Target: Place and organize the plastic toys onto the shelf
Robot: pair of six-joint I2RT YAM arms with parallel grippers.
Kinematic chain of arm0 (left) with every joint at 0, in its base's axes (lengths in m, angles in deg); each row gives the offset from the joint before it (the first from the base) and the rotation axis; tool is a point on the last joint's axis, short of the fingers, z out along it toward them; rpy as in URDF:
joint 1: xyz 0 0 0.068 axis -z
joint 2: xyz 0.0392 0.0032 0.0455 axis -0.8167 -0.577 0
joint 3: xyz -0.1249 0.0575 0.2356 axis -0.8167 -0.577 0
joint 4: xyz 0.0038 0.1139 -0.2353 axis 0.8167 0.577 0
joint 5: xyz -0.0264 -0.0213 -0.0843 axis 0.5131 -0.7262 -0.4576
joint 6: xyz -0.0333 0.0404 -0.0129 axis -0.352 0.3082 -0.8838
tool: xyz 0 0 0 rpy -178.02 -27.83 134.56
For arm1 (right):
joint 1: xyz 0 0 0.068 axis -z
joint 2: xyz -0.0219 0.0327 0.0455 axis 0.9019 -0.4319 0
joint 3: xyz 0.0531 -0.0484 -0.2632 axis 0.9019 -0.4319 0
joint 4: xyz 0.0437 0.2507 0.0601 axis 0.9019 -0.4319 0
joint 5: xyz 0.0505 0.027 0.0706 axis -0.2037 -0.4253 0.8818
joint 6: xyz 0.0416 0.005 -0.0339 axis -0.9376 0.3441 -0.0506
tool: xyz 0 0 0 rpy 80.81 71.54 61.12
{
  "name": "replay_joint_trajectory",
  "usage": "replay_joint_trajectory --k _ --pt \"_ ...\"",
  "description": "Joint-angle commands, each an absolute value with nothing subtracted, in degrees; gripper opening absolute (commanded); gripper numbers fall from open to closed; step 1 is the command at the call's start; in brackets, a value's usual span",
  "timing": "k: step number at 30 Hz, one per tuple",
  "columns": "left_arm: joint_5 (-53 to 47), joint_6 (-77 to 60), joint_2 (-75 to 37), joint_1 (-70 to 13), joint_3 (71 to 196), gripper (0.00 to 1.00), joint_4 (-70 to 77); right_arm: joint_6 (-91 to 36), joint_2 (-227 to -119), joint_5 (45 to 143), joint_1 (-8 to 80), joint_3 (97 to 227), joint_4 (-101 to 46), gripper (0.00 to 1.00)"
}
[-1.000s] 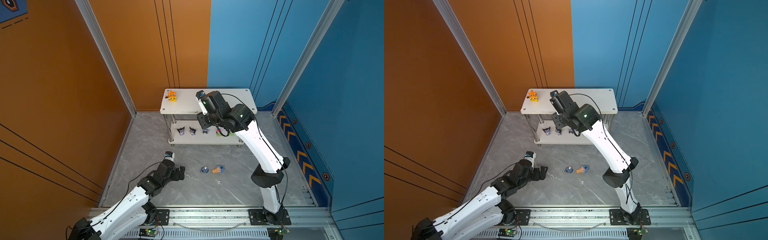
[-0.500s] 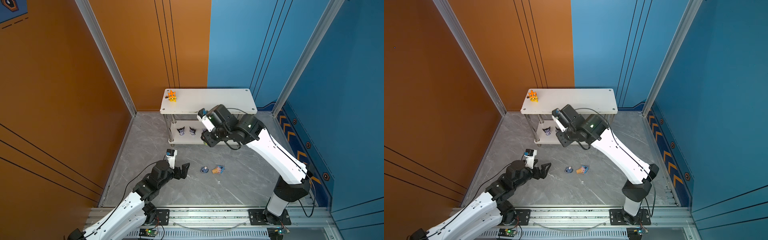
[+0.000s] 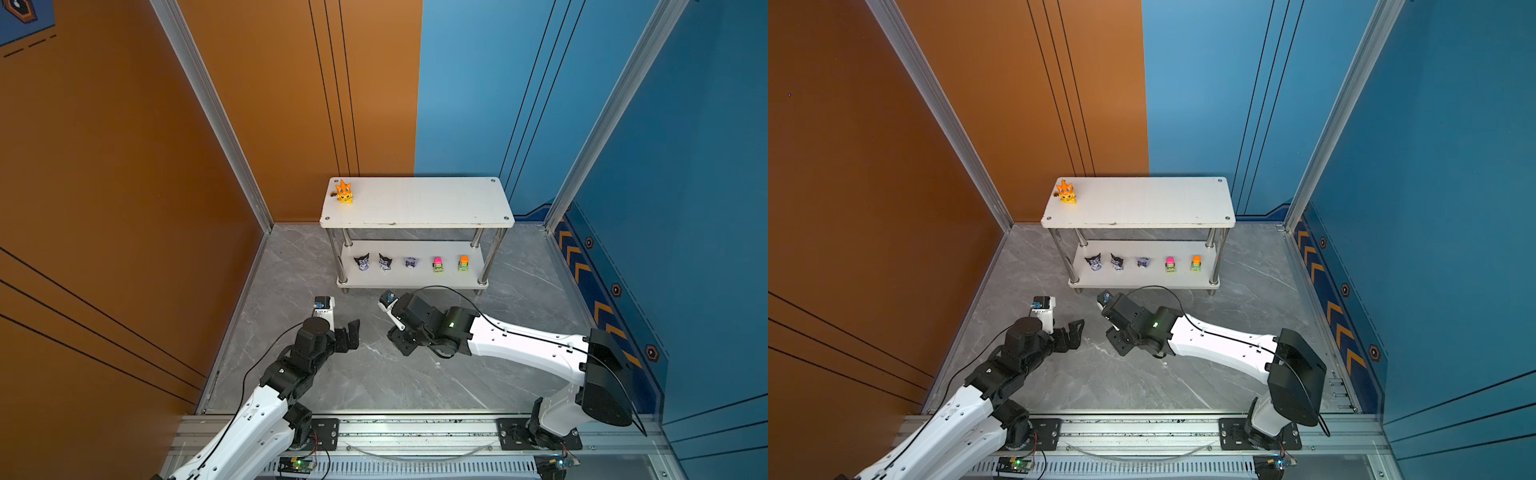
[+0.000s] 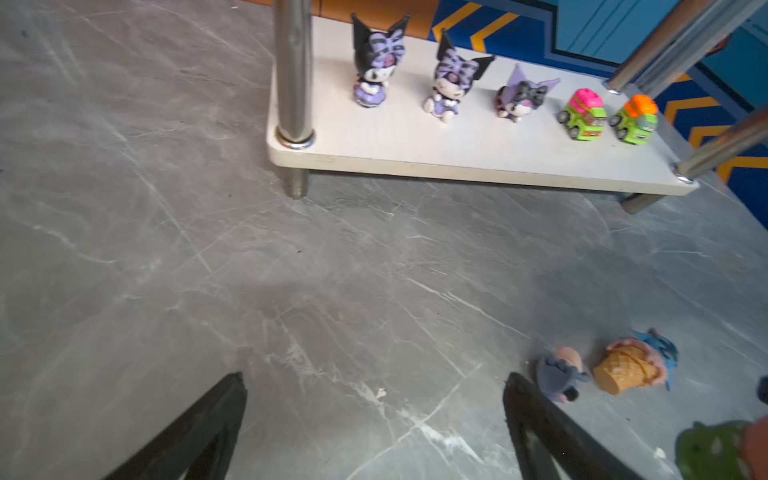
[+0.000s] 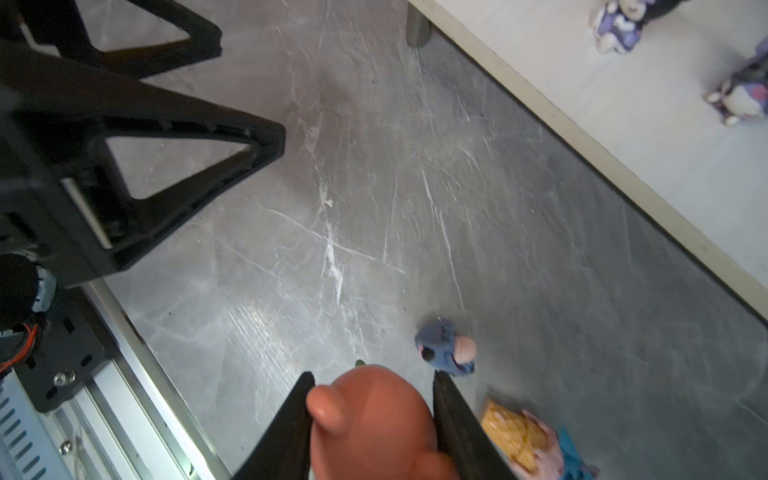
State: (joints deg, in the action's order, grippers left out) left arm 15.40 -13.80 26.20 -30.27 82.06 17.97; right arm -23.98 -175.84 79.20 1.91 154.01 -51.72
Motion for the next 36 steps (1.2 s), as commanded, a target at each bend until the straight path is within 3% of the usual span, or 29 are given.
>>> replay_joint_trajectory --k 1,9,20,33,36 --pt "18.2 -13.9 27.5 -33.8 82.8 0.98 21.0 -24.6 -177.9 80.3 1.0 151.4 -38.0 0.22" --pt "15.2 -15.4 28.4 -41.2 80.7 0.98 19.5 -20.5 -185.7 81.4 -1.3 151.8 -35.0 0.23" --pt "14.1 -15.6 28.4 -42.1 80.4 0.98 19.0 -17.2 -192.8 80.7 -2.5 153.1 -33.8 0.24" --pt "13.3 -15.6 28.1 -42.5 80.1 0.98 16.9 -17.5 -192.5 79.9 -2.7 150.3 -32.3 0.32" --pt "13.2 -15.6 28.0 -42.5 80.0 0.98 16.7 -17.4 -192.1 79.9 -2.7 149.8 -32.3 0.39"
